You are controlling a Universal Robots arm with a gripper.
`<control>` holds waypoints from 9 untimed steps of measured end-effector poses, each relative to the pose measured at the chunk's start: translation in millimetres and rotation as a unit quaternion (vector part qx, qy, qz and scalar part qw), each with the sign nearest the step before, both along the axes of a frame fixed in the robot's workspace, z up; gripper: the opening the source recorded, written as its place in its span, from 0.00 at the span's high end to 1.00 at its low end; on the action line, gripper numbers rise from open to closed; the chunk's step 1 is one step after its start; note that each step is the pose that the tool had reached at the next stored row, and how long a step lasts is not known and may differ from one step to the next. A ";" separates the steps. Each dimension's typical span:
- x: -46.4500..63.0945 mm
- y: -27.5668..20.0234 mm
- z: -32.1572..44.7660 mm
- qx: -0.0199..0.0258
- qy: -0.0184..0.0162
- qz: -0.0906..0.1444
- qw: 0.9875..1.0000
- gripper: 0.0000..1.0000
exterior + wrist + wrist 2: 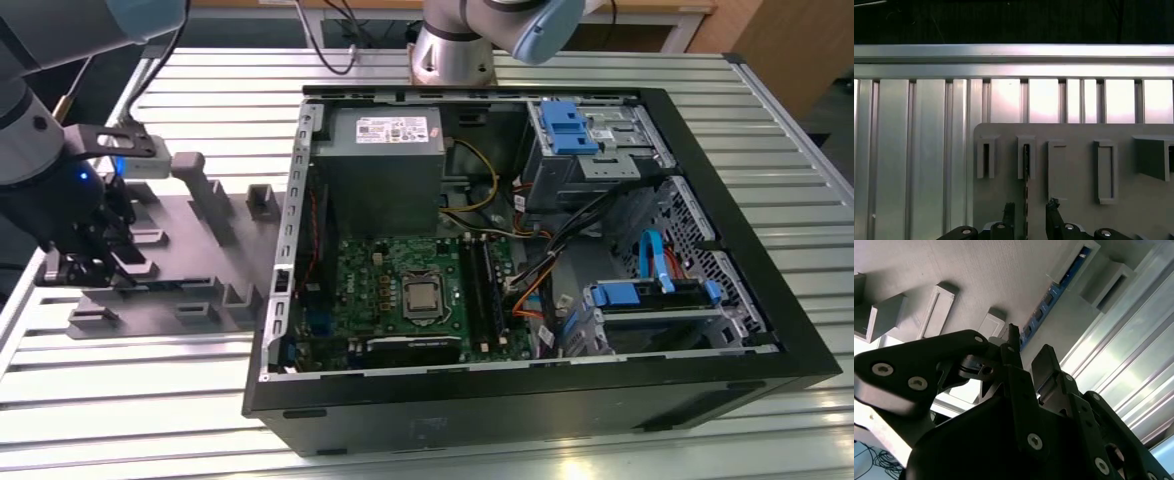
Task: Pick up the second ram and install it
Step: 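Pick up the second ram and move it above second insertion slot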
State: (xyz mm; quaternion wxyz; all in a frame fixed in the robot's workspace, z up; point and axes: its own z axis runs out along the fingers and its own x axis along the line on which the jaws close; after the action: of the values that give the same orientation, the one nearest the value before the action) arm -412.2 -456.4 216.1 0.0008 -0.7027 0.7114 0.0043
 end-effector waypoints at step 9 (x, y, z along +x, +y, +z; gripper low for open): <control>0.0 0.0 -9.7 0.000 0.000 0.001 1.000 0.62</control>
State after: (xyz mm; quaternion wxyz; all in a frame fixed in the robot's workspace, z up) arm -412.2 -456.4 206.4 0.0011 -0.7031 0.7111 0.0041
